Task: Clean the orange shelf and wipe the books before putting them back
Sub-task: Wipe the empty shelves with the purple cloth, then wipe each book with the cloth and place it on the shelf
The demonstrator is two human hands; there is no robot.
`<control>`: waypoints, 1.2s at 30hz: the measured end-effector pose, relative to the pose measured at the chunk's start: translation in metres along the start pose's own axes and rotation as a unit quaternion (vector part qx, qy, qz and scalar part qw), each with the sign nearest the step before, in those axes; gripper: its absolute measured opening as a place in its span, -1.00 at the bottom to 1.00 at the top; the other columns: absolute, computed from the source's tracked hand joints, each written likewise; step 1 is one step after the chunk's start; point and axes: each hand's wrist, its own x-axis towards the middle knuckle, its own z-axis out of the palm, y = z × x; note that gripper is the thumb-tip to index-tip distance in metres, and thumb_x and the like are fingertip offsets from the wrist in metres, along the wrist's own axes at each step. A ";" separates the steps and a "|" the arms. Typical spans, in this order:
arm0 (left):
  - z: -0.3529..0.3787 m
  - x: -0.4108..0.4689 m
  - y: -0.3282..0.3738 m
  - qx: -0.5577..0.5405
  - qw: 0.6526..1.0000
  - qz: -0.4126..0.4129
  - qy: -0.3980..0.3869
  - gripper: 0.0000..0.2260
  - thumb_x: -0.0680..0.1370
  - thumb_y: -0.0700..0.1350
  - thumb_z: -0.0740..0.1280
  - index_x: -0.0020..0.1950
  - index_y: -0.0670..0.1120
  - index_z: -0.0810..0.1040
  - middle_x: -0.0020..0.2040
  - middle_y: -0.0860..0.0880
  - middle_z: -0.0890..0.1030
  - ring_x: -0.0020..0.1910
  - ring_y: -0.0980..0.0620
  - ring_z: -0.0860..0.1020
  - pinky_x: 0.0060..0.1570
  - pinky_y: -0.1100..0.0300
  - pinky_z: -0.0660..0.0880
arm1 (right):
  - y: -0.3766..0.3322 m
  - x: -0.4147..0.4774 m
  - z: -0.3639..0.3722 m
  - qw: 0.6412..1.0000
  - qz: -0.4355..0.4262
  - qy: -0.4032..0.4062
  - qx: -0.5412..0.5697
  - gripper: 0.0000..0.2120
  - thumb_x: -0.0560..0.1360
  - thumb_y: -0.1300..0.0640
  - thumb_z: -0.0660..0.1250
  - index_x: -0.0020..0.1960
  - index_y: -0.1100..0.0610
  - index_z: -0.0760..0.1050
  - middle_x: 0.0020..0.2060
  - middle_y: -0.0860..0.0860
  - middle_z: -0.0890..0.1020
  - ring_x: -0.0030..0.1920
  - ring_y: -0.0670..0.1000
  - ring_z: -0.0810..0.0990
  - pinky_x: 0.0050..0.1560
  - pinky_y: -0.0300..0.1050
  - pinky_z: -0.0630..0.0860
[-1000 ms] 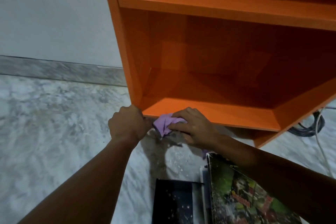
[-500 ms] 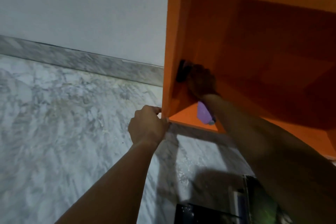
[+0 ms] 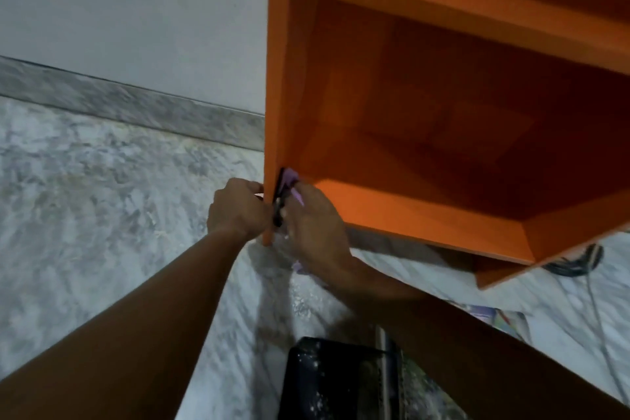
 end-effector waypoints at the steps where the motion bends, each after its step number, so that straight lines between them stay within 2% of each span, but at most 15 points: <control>1: 0.003 -0.005 0.001 -0.019 1.000 -0.011 -0.009 -0.81 0.45 0.01 0.44 0.01 -0.02 0.71 -0.13 -0.07 0.69 -0.08 -0.12 0.63 -0.03 0.07 0.57 | 0.012 -0.007 0.002 0.997 -0.071 0.008 -0.010 -0.70 0.47 0.24 0.40 0.18 0.29 0.60 0.15 0.27 0.64 0.14 0.28 0.64 0.19 0.08 0.55; 3: 0.014 -0.017 0.006 -0.049 0.998 -0.040 -0.024 -0.63 0.35 0.11 0.38 0.01 -0.11 0.64 -0.10 -0.14 0.67 -0.09 -0.16 0.63 -0.11 0.10 0.55 | 0.039 -0.012 -0.003 0.974 -0.216 -0.031 -0.053 -0.65 0.51 0.23 0.41 0.29 0.23 0.57 0.28 0.26 0.59 0.25 0.30 0.59 0.22 0.14 0.53; 5: 0.034 -0.031 0.009 -0.034 0.998 -0.043 -0.033 -0.46 0.39 0.17 0.33 0.19 -0.20 0.55 0.10 -0.20 0.65 0.07 -0.26 0.61 0.03 0.04 0.55 | 0.066 -0.019 -0.024 0.943 -0.290 -0.081 -0.144 -0.61 0.48 0.12 0.46 0.31 0.10 0.59 0.33 0.16 0.58 0.28 0.24 0.56 0.03 0.05 0.61; 6: 0.045 -0.037 0.013 -0.022 0.998 -0.034 -0.046 -0.46 0.46 0.16 0.33 0.26 -0.22 0.53 0.17 -0.21 0.63 0.15 -0.28 0.60 0.08 0.03 0.53 | 0.081 -0.026 -0.036 0.929 -0.308 -0.088 -0.188 -0.60 0.45 0.09 0.48 0.29 0.05 0.61 0.31 0.11 0.60 0.27 0.20 0.56 -0.10 -0.01 0.62; 8: 0.060 -0.049 0.024 -0.017 0.996 -0.006 -0.092 -0.55 0.57 0.07 0.33 0.30 -0.23 0.53 0.19 -0.22 0.63 0.19 -0.26 0.59 0.12 0.05 0.52 | 0.117 -0.047 -0.060 0.921 -0.316 -0.104 -0.204 -0.60 0.49 0.19 0.43 0.32 0.05 0.60 0.36 0.12 0.57 0.28 0.23 0.57 -0.29 -0.03 0.63; 10: 0.070 -0.056 0.038 0.011 0.990 0.015 -0.139 -0.38 0.49 0.13 0.26 0.41 -0.24 0.45 0.29 -0.26 0.58 0.23 -0.26 0.57 0.17 0.01 0.53 | 0.157 -0.073 -0.085 0.936 -0.271 -0.131 -0.185 -0.56 0.49 0.33 0.28 0.31 0.05 0.58 0.40 0.17 0.51 0.20 0.28 0.62 -0.32 0.00 0.66; 12: 0.073 -0.066 0.052 0.074 0.981 0.047 -0.174 -0.35 0.51 0.14 0.10 0.46 -0.26 0.40 0.39 -0.30 0.49 0.28 -0.28 0.53 0.13 0.05 0.49 | 0.189 -0.100 -0.115 0.954 -0.185 -0.160 -0.175 -0.58 0.44 0.36 0.33 0.22 0.03 0.64 0.38 0.16 0.52 0.17 0.23 0.65 -0.20 0.01 0.69; 15: 0.075 -0.093 0.081 0.142 0.966 0.081 -0.200 -0.75 0.62 -0.10 0.27 0.23 -0.15 0.59 0.15 -0.21 0.60 0.05 -0.15 0.54 0.04 0.09 0.46 | 0.202 -0.125 -0.174 0.949 -0.001 -0.260 -0.176 -0.70 0.54 0.17 0.35 0.25 -0.01 0.63 0.33 0.10 0.55 0.15 0.14 0.62 0.06 -0.02 0.57; 17: 0.079 -0.117 0.096 0.211 0.942 0.118 -0.231 -0.89 0.59 -0.07 0.32 0.03 -0.10 0.55 -0.01 -0.14 0.56 -0.07 -0.09 0.49 -0.01 0.06 0.49 | 0.196 -0.137 -0.207 0.945 0.093 -0.277 -0.148 -0.72 0.55 0.09 0.30 0.22 0.03 0.63 0.15 0.11 0.61 0.11 0.16 0.61 0.03 -0.07 0.48; 20: 0.084 -0.165 0.112 0.215 0.927 0.163 -0.261 -0.85 0.61 -0.07 0.30 -0.10 -0.12 0.52 -0.16 -0.15 0.54 -0.27 -0.09 0.48 -0.26 0.05 0.45 | 0.175 -0.159 -0.239 0.961 0.170 -0.210 -0.056 -0.56 0.41 0.05 0.16 0.15 0.08 0.68 0.05 0.18 0.69 0.04 0.22 0.64 -0.02 -0.01 0.52; 23: 0.093 -0.233 0.102 0.172 0.942 0.160 -0.238 -0.85 0.54 -0.08 0.37 -0.08 -0.14 0.65 -0.14 -0.12 0.65 -0.17 -0.11 0.60 -0.15 0.06 0.52 | 0.141 -0.194 -0.260 0.969 0.215 -0.115 0.040 -0.58 0.46 0.09 0.18 0.22 0.11 0.66 0.12 0.19 0.70 0.04 0.24 0.64 -0.06 -0.09 0.49; 25: 0.106 -0.273 0.070 0.161 0.954 0.115 -0.227 -0.78 0.52 -0.03 0.36 0.00 -0.17 0.64 -0.07 -0.14 0.68 -0.12 -0.12 0.63 -0.11 0.07 0.56 | 0.116 -0.219 -0.262 0.960 0.253 -0.056 0.103 -0.63 0.57 0.17 0.26 0.34 0.17 0.56 0.19 0.20 0.66 0.10 0.26 0.61 -0.02 -0.03 0.50; 29: 0.126 -0.332 0.000 0.206 0.951 0.042 -0.228 -0.66 0.55 0.07 0.34 0.05 -0.22 0.63 0.04 -0.17 0.68 0.03 -0.18 0.65 -0.01 0.05 0.58 | 0.081 -0.273 -0.243 0.917 0.349 0.052 0.185 -0.72 0.58 0.19 0.34 0.28 0.19 0.56 0.03 0.22 0.66 -0.02 0.24 0.61 -0.15 -0.02 0.49; 32: 0.137 -0.352 -0.021 0.152 0.962 0.013 -0.224 -0.71 0.51 -0.02 0.38 -0.01 -0.25 0.66 -0.01 -0.18 0.70 -0.03 -0.16 0.67 -0.14 0.11 0.56 | 0.072 -0.315 -0.226 0.885 0.425 0.071 0.178 -0.69 0.57 0.15 0.33 0.30 0.16 0.55 0.04 0.26 0.61 0.00 0.26 0.61 -0.16 -0.11 0.41; 36: 0.140 -0.359 -0.024 0.083 0.973 -0.033 -0.213 -0.71 0.50 -0.03 0.43 -0.04 -0.28 0.64 -0.09 -0.19 0.68 -0.05 -0.16 0.67 -0.22 0.16 0.46 | 0.070 -0.367 -0.211 0.851 0.508 0.008 0.133 -0.63 0.57 0.21 0.29 0.37 0.17 0.49 0.16 0.29 0.54 0.06 0.31 0.59 -0.04 -0.01 0.49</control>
